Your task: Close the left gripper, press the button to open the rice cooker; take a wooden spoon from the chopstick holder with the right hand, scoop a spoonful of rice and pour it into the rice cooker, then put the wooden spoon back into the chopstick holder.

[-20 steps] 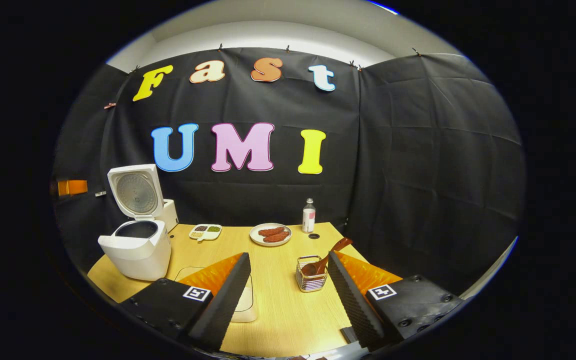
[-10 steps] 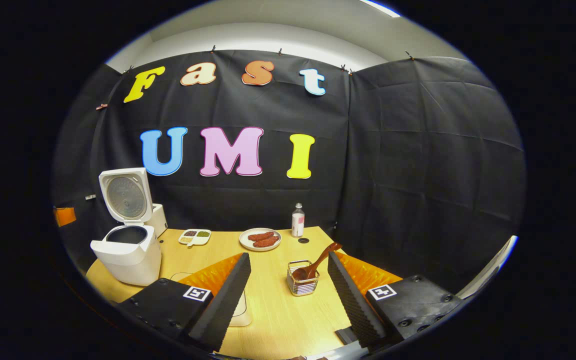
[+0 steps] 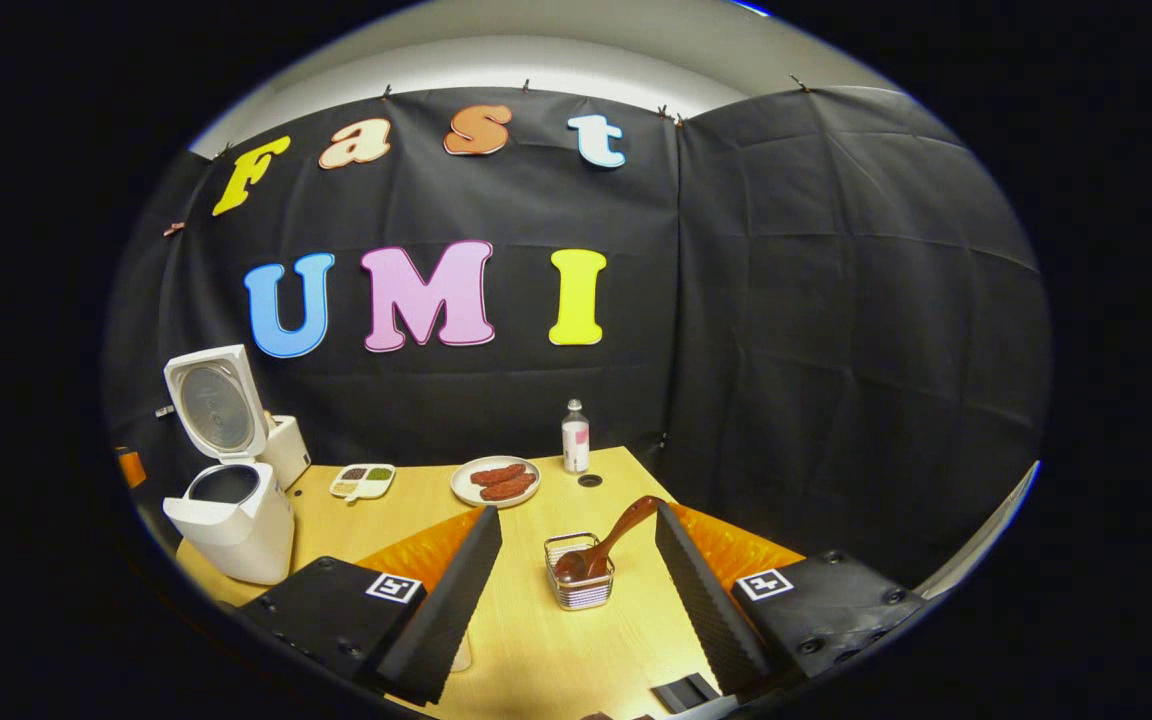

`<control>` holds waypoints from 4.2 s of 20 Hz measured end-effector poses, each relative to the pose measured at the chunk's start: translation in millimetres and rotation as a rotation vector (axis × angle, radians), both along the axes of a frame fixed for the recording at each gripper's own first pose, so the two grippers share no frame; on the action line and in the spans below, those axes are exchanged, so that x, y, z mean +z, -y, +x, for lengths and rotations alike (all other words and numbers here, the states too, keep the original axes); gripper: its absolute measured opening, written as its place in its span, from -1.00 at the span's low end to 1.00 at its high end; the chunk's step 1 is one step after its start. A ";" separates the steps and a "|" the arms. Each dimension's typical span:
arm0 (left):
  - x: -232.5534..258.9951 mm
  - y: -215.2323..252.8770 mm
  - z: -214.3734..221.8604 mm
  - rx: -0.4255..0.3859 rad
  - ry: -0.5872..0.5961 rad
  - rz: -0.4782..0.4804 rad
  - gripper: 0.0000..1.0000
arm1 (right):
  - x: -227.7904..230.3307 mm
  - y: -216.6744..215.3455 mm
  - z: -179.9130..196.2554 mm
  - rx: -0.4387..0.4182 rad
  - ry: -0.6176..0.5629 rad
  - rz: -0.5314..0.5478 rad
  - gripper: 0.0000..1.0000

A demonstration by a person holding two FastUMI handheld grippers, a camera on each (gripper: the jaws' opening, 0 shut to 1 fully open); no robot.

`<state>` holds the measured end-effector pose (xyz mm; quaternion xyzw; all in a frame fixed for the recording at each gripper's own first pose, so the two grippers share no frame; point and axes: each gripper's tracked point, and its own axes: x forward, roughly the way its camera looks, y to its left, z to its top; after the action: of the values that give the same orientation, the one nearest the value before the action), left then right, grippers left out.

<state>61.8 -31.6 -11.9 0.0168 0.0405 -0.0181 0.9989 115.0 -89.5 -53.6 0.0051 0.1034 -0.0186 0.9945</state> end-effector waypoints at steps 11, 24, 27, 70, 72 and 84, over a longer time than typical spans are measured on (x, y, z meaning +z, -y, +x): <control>-8.4 14.8 19.7 0.149 -0.036 -0.005 0.96 | -74.3 23.2 86.9 0.025 -0.190 0.081 0.96; -35.1 21.9 31.2 0.312 -0.121 -0.134 0.91 | -156.3 36.1 154.0 0.034 -0.364 0.245 0.98; -35.0 29.0 30.1 0.323 -0.132 -0.102 0.91 | -168.7 37.9 162.2 0.025 -0.392 0.276 0.98; -43.4 -83.7 -45.9 0.220 -0.032 -0.082 0.91 | -7.9 -77.6 66.3 0.068 -0.172 0.428 -0.69; -48.8 -99.0 -48.2 0.225 -0.037 -0.089 0.91 | -14.8 -99.0 56.1 0.091 -0.191 0.425 -0.69; -86.8 -158.4 -52.0 0.222 -0.114 -0.090 0.91 | -94.8 -197.4 34.2 0.196 -0.259 0.265 -0.69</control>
<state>9.8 126.7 -98.7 -0.0337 0.0978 0.0899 0.9906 149.2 107.9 -148.4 0.1231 0.2318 0.0917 0.9606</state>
